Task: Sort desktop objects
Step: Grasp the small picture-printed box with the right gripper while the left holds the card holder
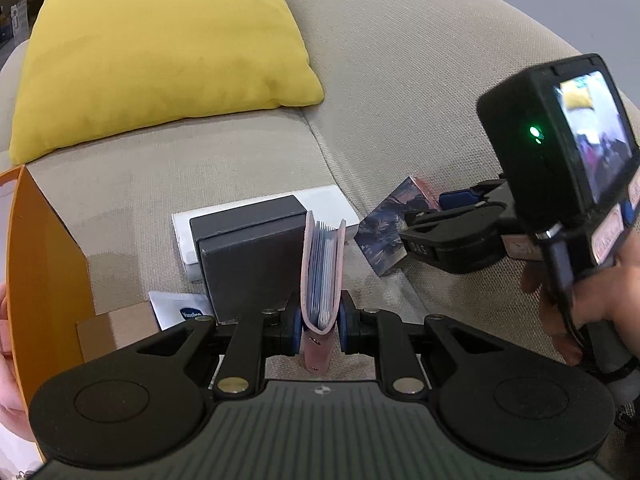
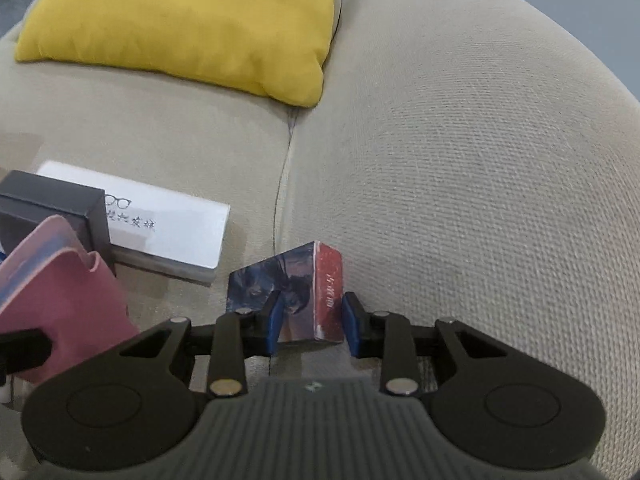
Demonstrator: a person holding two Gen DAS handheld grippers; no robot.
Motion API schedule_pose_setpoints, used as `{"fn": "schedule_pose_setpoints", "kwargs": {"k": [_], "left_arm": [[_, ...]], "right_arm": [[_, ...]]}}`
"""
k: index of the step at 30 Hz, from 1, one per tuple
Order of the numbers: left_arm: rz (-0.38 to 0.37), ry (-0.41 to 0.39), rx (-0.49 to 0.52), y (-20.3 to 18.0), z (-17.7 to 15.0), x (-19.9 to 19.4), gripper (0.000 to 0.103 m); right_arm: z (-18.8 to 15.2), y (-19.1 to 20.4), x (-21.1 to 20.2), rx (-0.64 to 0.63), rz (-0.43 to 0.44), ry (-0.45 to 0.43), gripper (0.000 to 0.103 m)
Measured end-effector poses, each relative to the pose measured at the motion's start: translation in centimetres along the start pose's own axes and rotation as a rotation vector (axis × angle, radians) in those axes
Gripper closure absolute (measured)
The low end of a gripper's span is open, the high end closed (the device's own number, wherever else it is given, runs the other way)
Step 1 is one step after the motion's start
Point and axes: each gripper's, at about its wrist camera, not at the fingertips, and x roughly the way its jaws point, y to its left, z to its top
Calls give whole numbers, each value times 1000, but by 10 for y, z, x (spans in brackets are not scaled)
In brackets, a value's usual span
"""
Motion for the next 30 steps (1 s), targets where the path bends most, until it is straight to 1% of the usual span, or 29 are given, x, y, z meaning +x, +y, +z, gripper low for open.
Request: {"fn": "schedule_pose_setpoints", "kwargs": {"k": [3,4,6,8,9,11,12,16,19,22,24,27,28,30], "left_arm": [[-3,1,-5,0,-1,-3,84],[-5,0,-8,0,-1,-3,84],[-6,-1,-15,0,-1,-4,84],[-9,-2,-19,0,-2,-4,84],[-10,-2,-21,1,-2,-4,84],[-12,-2,-24,1,-1,-4,84],[-13,-2,-26,1,-1,-4,84],[-19,2,-36,3,0,-5,83],[-17,3,-39,3,0,-5,83],[-15,3,-41,2,0,-5,83],[-16,3,-44,2,0,-5,83],[-20,2,-49,3,-1,-5,83],[-22,2,-52,3,-1,-5,83],[-24,2,-55,4,0,-4,83]], "right_arm": [[6,0,3,3,8,18,67],[7,-1,4,6,21,24,62],[9,-1,4,13,31,25,63],[8,-5,1,28,45,16,66],[7,-8,-2,40,52,10,70],[6,-18,-7,86,90,3,73],[5,-24,-8,110,113,-2,75],[4,-45,-11,227,230,-24,75],[5,-66,-5,344,356,-46,76],[6,-74,-3,401,435,-61,76],[9,-75,-2,408,434,-69,79],[9,-71,-1,405,424,-86,79],[9,-69,-2,400,419,-92,76],[10,-66,-3,395,413,-104,75]]}}
